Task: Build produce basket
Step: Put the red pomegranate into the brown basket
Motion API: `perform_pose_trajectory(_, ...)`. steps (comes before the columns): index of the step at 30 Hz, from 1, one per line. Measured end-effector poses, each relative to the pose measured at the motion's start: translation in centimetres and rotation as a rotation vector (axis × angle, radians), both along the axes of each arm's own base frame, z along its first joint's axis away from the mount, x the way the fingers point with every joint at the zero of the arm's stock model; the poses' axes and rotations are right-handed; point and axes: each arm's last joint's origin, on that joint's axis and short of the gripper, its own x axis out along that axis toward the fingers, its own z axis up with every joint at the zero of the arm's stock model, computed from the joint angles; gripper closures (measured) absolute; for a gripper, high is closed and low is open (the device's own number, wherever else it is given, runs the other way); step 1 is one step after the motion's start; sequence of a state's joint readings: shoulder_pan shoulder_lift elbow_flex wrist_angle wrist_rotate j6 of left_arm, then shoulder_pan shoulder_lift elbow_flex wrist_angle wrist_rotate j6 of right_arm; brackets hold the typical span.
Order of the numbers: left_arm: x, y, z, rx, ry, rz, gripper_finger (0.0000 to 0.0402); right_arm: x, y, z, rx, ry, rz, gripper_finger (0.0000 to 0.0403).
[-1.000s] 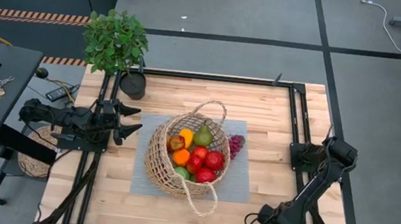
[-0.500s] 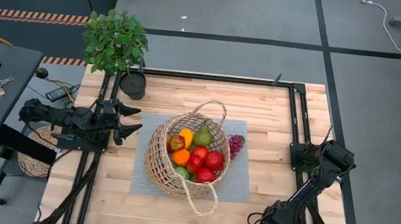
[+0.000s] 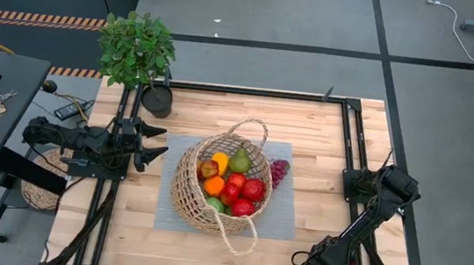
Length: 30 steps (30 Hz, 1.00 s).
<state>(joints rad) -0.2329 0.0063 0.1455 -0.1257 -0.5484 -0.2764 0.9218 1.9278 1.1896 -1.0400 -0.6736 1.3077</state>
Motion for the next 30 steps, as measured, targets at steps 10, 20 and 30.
perform_pose_trajectory(10,0.0,0.0,0.0,0.000,0.000,0.000,0.0054,2.3,-1.2,6.0,-0.133,-0.330,0.025,0.0057)
perform_pose_trajectory(20,0.0,0.0,0.0,0.001,0.000,0.000,0.0054,3.8,-3.9,13.2,-0.181,-0.776,-0.010,0.0057)
perform_pose_trajectory(30,0.0,0.0,0.0,0.000,0.000,0.000,0.0054,2.5,-7.4,18.6,-0.225,-1.112,0.010,0.0057)
